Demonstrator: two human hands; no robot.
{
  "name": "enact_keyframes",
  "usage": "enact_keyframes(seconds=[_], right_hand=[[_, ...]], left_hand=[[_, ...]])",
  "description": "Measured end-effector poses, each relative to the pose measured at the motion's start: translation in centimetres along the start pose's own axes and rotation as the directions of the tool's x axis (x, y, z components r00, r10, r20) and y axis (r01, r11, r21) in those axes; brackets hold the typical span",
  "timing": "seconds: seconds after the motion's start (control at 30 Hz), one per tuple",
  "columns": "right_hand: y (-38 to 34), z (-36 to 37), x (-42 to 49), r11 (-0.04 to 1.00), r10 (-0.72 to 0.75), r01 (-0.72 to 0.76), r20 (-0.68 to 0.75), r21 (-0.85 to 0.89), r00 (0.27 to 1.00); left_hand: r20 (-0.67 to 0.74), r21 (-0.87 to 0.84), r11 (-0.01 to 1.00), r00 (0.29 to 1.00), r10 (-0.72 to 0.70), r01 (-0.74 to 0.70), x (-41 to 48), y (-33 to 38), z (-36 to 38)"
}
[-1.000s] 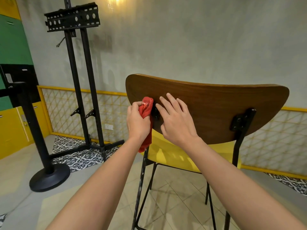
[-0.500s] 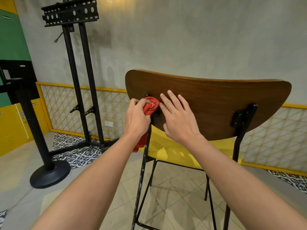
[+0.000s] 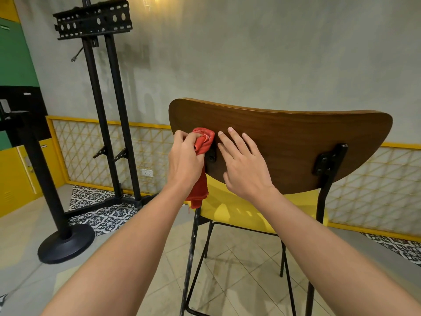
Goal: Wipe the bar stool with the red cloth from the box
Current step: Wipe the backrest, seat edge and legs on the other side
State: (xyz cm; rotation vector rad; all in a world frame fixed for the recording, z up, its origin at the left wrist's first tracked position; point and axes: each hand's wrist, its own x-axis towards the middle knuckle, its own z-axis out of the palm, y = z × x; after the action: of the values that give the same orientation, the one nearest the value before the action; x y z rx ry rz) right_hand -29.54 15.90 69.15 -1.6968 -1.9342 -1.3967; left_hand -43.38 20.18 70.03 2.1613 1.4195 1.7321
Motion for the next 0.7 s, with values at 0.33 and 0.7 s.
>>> enact_keyframes(seconds=[0.33, 0.7], right_hand=[[0.0, -0.1, 0.2, 1.000, 0.004, -0.004, 0.013, -0.010, 1.000], [-0.1, 0.0, 0.1, 1.000, 0.000, 0.001, 0.035, -0.027, 0.999]], left_hand=[[0.169, 0.101, 0.995, 0.985, -0.036, 0.019, 0.1, -0.4, -0.8], [0.078, -0.186, 0.945, 0.963, -0.259, 0.270, 0.8, -0.3, -0.7]])
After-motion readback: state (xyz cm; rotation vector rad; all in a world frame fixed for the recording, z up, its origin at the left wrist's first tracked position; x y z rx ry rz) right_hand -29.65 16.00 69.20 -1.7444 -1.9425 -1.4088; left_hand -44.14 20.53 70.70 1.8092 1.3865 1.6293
